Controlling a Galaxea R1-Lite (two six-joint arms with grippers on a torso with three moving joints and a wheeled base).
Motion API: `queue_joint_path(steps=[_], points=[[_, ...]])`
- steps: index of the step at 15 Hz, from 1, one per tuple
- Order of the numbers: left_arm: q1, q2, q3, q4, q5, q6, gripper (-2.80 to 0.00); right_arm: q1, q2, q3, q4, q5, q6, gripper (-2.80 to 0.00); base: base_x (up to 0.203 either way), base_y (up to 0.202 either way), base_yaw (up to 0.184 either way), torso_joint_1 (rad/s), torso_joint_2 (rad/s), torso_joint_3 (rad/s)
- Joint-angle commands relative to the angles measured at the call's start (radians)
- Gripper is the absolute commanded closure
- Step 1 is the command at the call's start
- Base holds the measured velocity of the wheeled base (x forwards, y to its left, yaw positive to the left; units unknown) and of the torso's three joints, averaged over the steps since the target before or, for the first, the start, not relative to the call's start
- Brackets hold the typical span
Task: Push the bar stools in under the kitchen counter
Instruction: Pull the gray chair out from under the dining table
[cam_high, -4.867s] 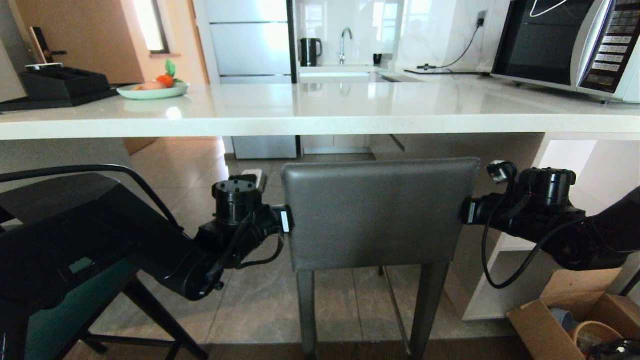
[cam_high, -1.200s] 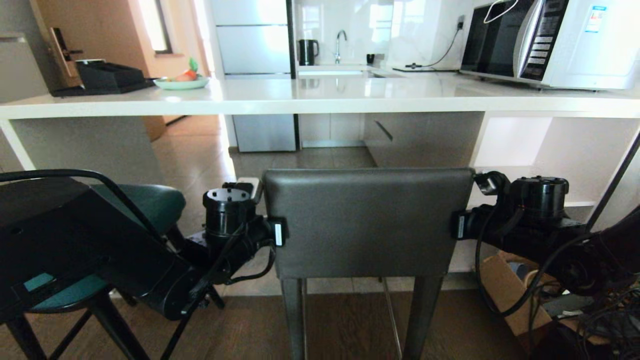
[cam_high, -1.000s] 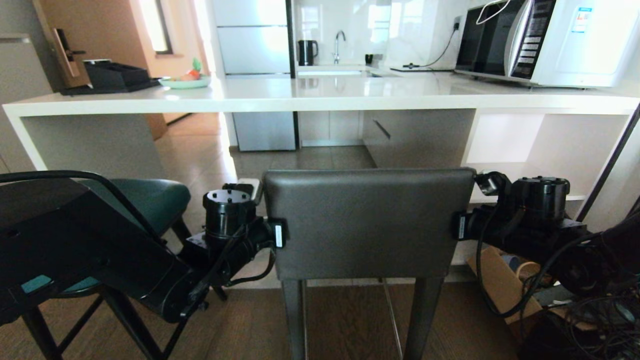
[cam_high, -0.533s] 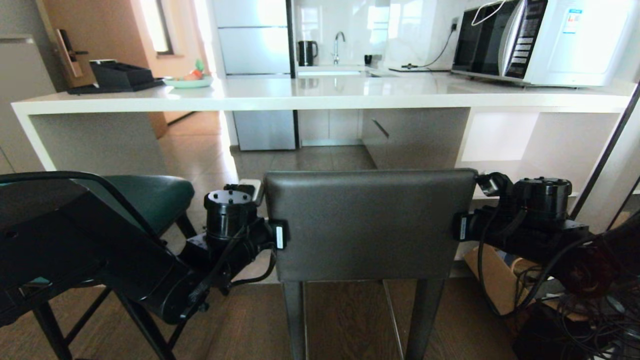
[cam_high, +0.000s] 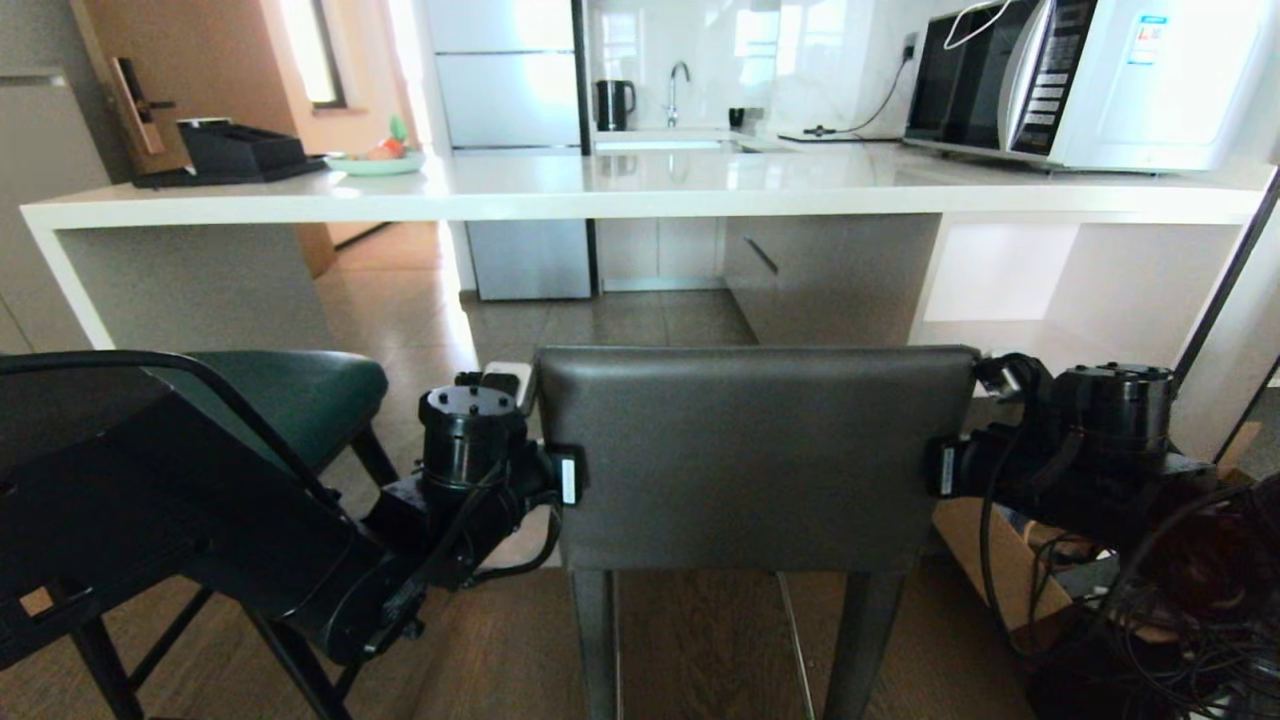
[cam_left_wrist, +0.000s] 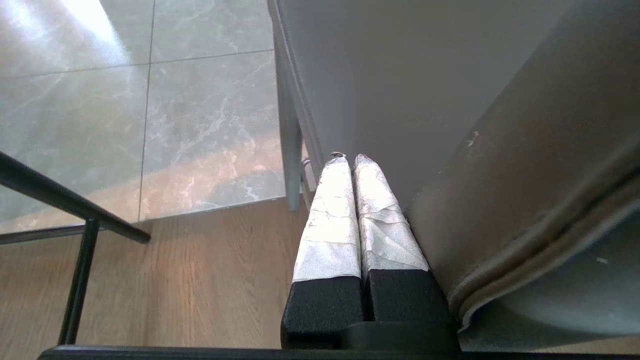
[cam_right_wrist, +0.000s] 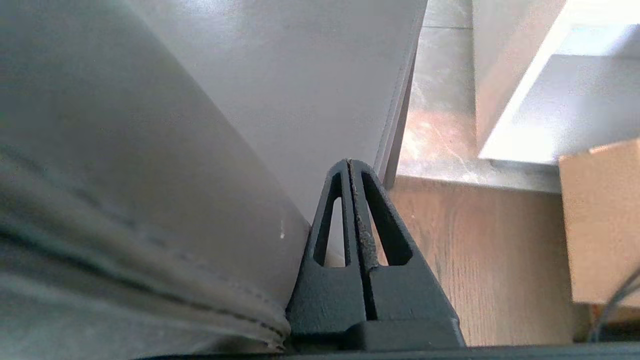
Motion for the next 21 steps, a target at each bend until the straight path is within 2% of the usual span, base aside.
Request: queue_joint_path(steps=[1, 6, 14, 17, 19, 21], points=[[-0.025, -0.006, 0.0, -0.009, -0.006, 0.0, 0.0, 0.003, -0.02, -0.002, -0.013, 0.007, 0.011, 0.0, 0.0, 0.0, 0.0, 0.0, 0.0, 0.0], [-0.067, 0.007, 0.004, -0.007, 0.015, 0.002, 0.0, -0.019, 0.035, -0.064, -0.012, 0.0, 0.025, 0.0, 0.0, 0.0, 0.0, 0.0, 0.0, 0.0], [-0.03, -0.009, 0.008, -0.009, 0.022, -0.005, 0.0, -0.02, 0.015, -0.064, -0.009, -0.001, 0.025, 0.0, 0.0, 0.0, 0.0, 0.0, 0.0, 0.0], [0.041, -0.035, 0.021, -0.009, 0.023, -0.026, 0.0, -0.058, 0.0, -0.053, -0.008, 0.001, 0.025, 0.0, 0.0, 0.0, 0.0, 0.0, 0.0, 0.0], [0.124, -0.043, 0.05, -0.009, 0.018, -0.037, 0.0, -0.116, 0.002, -0.05, -0.008, 0.008, 0.024, 0.0, 0.0, 0.0, 0.0, 0.0, 0.0, 0.0], [0.212, -0.091, 0.095, -0.009, -0.019, -0.042, 0.0, -0.174, -0.004, -0.042, -0.008, 0.013, 0.024, 0.0, 0.0, 0.0, 0.0, 0.0, 0.0, 0.0]])
